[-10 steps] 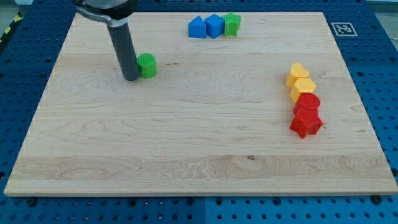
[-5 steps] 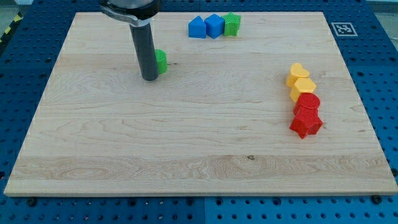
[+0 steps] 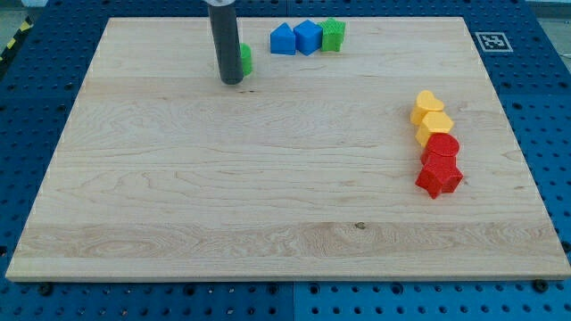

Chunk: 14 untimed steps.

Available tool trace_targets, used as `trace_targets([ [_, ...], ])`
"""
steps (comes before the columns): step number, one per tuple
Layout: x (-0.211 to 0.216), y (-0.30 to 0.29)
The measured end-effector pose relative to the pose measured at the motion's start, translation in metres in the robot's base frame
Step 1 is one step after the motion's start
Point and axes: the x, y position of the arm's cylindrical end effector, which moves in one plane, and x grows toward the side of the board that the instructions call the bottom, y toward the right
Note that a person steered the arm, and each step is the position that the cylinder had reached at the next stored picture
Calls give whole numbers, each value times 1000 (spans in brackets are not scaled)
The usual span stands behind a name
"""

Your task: Move the green circle to the left of the blue triangle

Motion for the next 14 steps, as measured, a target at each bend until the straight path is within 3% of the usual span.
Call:
trace_targets([
  [4,-38,0],
  [7,-39,-69],
  [14,-50,8],
])
